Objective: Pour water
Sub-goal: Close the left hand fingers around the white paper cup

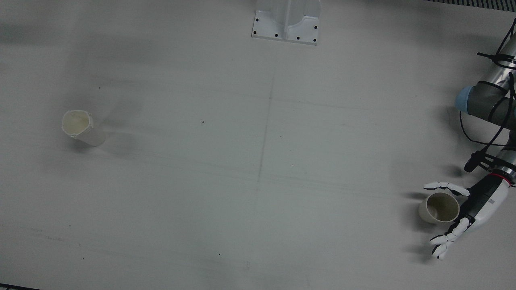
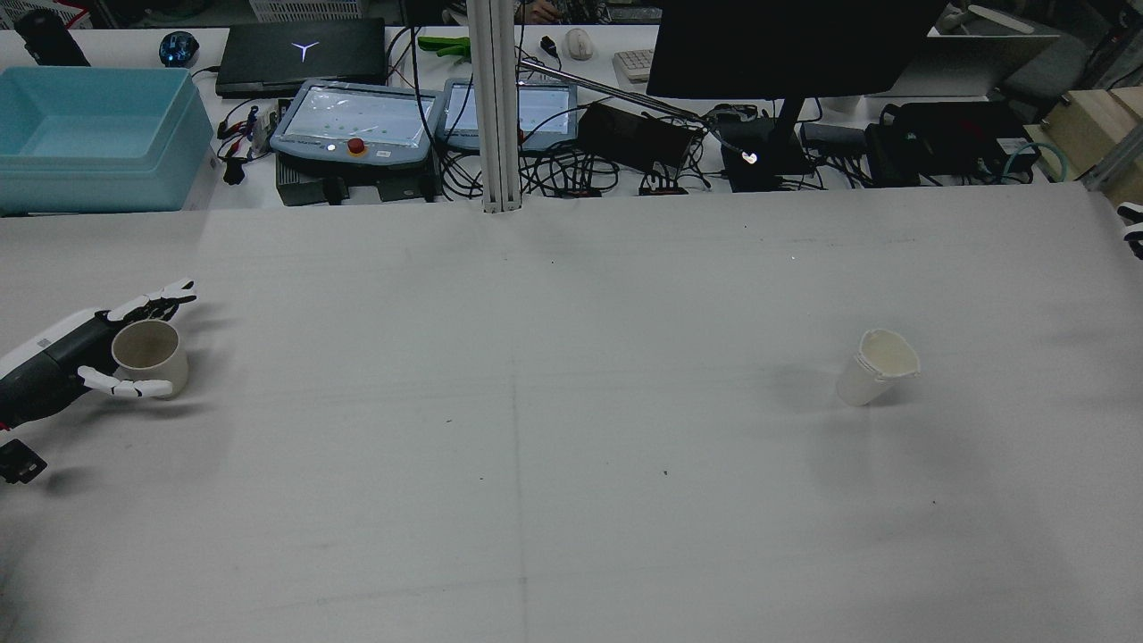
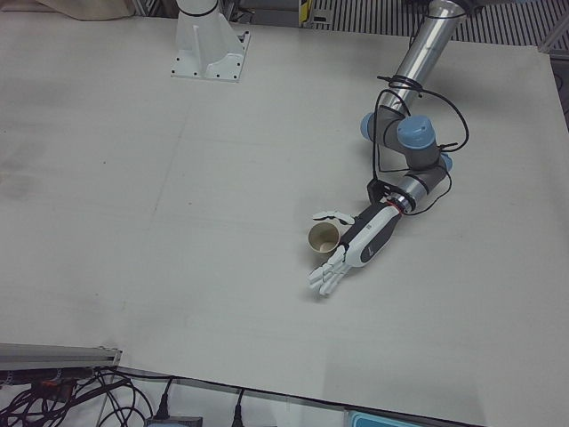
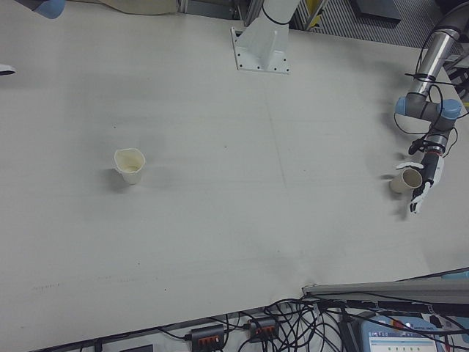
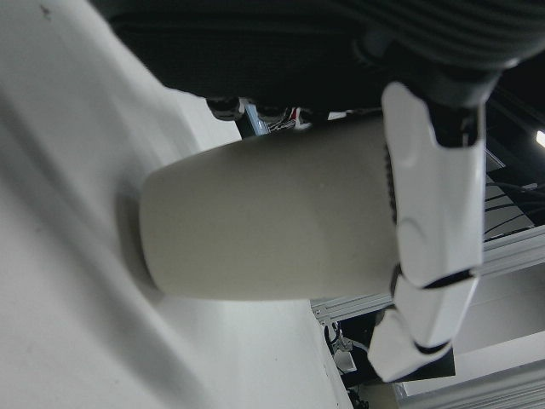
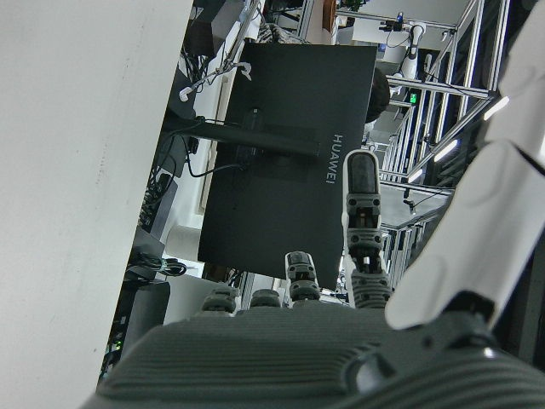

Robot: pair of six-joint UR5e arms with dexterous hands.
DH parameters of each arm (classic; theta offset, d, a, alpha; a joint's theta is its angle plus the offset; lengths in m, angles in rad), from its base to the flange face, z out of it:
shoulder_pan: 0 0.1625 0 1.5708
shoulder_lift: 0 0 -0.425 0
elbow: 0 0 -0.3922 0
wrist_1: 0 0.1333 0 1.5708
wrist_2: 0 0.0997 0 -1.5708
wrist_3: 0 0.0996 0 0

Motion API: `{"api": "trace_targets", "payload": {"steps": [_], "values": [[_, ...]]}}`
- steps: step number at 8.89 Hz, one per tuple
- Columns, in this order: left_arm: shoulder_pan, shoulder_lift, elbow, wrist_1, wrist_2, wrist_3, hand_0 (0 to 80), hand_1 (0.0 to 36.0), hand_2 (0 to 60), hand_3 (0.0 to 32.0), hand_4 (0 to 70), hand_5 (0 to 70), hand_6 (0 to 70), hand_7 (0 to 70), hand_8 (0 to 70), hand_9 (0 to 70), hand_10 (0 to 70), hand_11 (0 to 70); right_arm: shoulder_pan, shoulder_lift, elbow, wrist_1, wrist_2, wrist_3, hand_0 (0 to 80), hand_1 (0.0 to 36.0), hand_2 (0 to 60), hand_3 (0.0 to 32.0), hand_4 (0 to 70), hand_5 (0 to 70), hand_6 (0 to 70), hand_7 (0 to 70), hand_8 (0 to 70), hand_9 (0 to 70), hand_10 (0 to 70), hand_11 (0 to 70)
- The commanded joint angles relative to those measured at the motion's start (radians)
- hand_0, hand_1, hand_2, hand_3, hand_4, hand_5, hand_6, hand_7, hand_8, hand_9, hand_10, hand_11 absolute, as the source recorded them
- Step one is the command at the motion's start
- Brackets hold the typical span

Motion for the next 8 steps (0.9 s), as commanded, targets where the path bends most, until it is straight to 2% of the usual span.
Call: {"api": "trace_targets", "payload": {"steps": [1, 2, 3, 4, 5, 6, 7, 8], "values": [[-0.001, -0.008, -0.003, 0.032, -0.014, -0.015, 64.3, 28.2, 23.9, 0.0, 31.1, 61.9, 2.4, 10.4, 0.2, 0.6, 2.4, 6.0, 0.000, 0.000, 0.000, 0.000, 0.000, 0.001, 46.7, 9.0, 8.6, 0.0, 31.6, 22.4, 3.0, 15.6, 0.8, 1.7, 1.6, 2.9], [-0.001, -0.008, -0.006, 0.042, -0.014, -0.020, 71.6, 30.5, 24.7, 0.0, 34.3, 70.0, 3.5, 11.8, 0.4, 0.9, 3.0, 7.1, 0.002, -0.002, 0.000, 0.000, 0.000, 0.002, 46.6, 9.0, 8.6, 0.0, 31.2, 22.4, 2.6, 15.2, 0.8, 1.6, 1.5, 2.8], [-0.001, -0.008, -0.007, 0.059, -0.014, -0.039, 78.4, 34.2, 25.0, 0.0, 40.4, 70.0, 5.1, 14.3, 0.8, 1.4, 3.7, 8.3, 0.000, 0.000, 0.000, 0.000, 0.000, 0.002, 46.7, 9.0, 8.2, 0.0, 31.3, 22.2, 2.6, 15.3, 0.8, 1.6, 1.5, 2.8], [-0.001, -0.008, -0.018, 0.073, -0.014, -0.075, 80.0, 35.9, 29.2, 0.0, 46.8, 70.0, 6.5, 16.3, 1.5, 1.8, 4.4, 9.5, 0.000, -0.002, 0.000, 0.000, 0.002, 0.005, 46.8, 9.3, 8.8, 0.0, 31.0, 22.2, 2.5, 15.4, 0.8, 1.6, 1.4, 2.8], [-0.001, -0.008, -0.033, 0.113, -0.014, -0.146, 80.0, 36.0, 59.4, 0.0, 54.6, 70.0, 8.0, 18.1, 2.9, 2.2, 5.6, 12.0, 0.002, 0.000, 0.008, 0.002, 0.005, 0.008, 47.0, 9.4, 9.2, 0.0, 31.7, 22.4, 2.7, 15.4, 0.8, 1.6, 1.4, 2.7], [-0.003, -0.007, -0.053, 0.128, -0.013, -0.197, 80.0, 36.0, 60.0, 0.0, 58.4, 70.0, 8.2, 18.2, 2.9, 2.2, 5.7, 12.5, 0.000, 0.009, 0.003, 0.002, 0.008, 0.004, 47.0, 10.0, 10.8, 0.0, 30.8, 22.6, 2.5, 15.6, 0.9, 1.7, 1.5, 2.9], [-0.001, -0.007, -0.073, 0.147, -0.011, -0.236, 80.0, 36.0, 60.0, 0.0, 58.3, 70.0, 8.3, 18.3, 2.8, 2.2, 5.5, 12.3, -0.017, 0.056, -0.017, 0.002, 0.009, -0.048, 47.3, 11.8, 16.3, 0.0, 31.3, 23.0, 2.8, 16.0, 1.3, 1.8, 1.9, 3.6], [-0.003, -0.007, -0.078, 0.148, -0.013, -0.262, 80.0, 36.0, 60.0, 0.0, 60.2, 70.0, 9.2, 19.0, 3.2, 2.4, 5.5, 12.1, -0.049, 0.124, -0.046, 0.000, 0.008, -0.124, 48.5, 17.0, 32.5, 0.0, 36.1, 23.8, 5.5, 17.7, 2.0, 2.1, 3.3, 5.9]]}}
